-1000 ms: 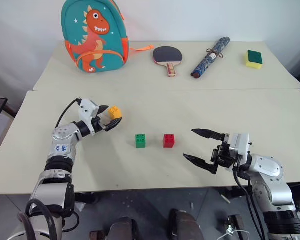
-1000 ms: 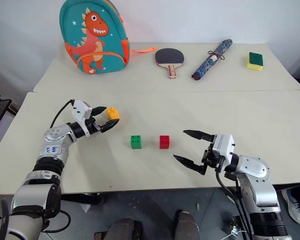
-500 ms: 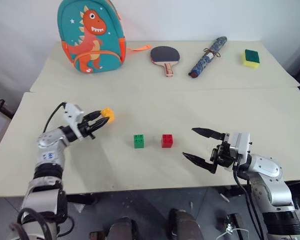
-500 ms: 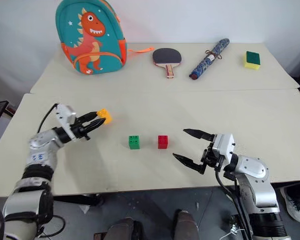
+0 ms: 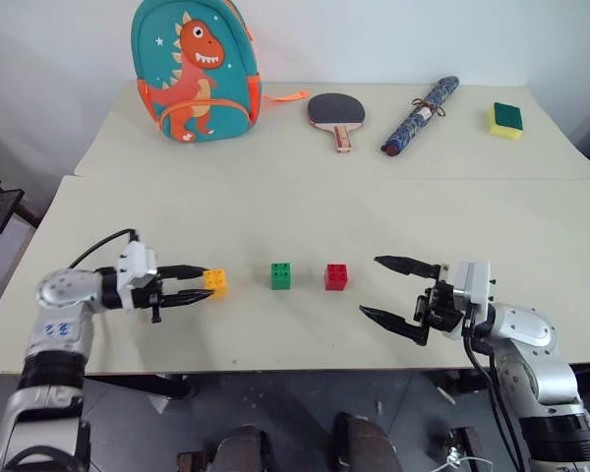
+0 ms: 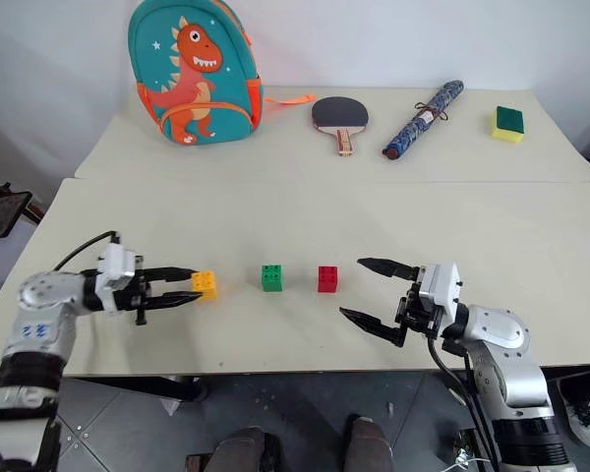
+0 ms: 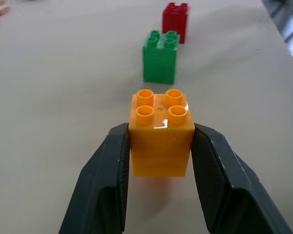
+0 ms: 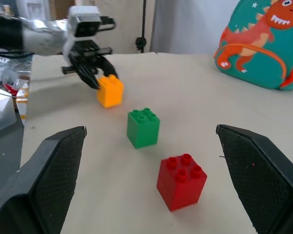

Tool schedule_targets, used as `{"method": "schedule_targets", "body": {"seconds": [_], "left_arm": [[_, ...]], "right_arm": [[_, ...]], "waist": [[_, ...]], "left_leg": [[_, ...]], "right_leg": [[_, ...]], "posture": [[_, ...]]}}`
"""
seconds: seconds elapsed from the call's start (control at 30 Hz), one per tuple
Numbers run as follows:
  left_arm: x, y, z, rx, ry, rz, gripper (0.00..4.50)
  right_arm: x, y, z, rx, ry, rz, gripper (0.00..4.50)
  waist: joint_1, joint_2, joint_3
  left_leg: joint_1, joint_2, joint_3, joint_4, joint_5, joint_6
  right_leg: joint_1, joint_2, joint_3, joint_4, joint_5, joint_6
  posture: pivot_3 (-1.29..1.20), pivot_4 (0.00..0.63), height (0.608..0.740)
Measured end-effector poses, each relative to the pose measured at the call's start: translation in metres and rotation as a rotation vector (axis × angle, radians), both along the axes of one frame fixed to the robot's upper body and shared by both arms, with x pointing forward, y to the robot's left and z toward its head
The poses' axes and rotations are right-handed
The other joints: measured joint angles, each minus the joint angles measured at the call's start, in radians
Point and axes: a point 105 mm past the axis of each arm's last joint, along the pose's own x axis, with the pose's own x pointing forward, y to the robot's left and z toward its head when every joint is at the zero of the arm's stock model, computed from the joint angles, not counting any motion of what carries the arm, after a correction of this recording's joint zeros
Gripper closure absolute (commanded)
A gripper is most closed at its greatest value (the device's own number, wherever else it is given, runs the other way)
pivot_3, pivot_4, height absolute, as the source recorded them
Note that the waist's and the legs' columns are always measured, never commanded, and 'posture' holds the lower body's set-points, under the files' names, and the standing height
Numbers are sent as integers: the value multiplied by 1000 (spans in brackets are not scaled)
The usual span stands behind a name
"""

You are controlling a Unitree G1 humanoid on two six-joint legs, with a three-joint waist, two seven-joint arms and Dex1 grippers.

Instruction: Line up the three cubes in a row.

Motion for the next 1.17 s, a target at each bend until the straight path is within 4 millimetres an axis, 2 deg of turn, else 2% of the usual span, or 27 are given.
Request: {"method": "schedule_targets", "body": {"seconds": [0.17,0.47,0.53,0.73,0.87,1.07,1.17], "left_arm": [[14,-7,-3,23,16,-36,3051],[24,-6,-4,26,22,-20,3051],[23,-3,-4,40,40,-14,2329],[18,9,-8,75,99,11,754],[11,26,10,46,57,56,754],[-5,61,35,-24,32,251,754],[-17,67,44,-6,22,293,754]], "right_arm": [[-2,-4,-2,-30,17,8,0],[-10,-4,-7,-38,42,9,0],[-11,-4,-7,-37,49,12,0],[-8,-6,-3,-42,39,18,0],[5,-14,6,-93,34,33,0],[27,-33,20,-253,66,26,0],[31,-36,24,-304,86,47,0]], "waist": [[-7,0,0],[-4,0,0],[-4,0,0],[-6,0,0],[-8,0,0],[-22,0,0],[-24,0,0]], "left_leg": [[0,0,1,-2,0,0],[0,0,0,0,0,0],[0,0,0,0,0,0],[0,0,0,0,0,0],[-1,1,0,0,0,0],[-1,1,-1,-1,0,0],[-1,1,-2,-1,0,0]], "right_leg": [[-1,0,-1,0,0,0],[-1,0,0,0,0,0],[-1,0,0,0,0,0],[-1,0,0,0,0,0],[-2,0,0,1,0,0],[-2,0,0,1,0,0],[-2,0,0,1,0,0]], "posture": [[0,150,740],[0,150,740],[0,150,740],[0,150,740],[0,150,740],[0,150,740],[0,150,740]]}}
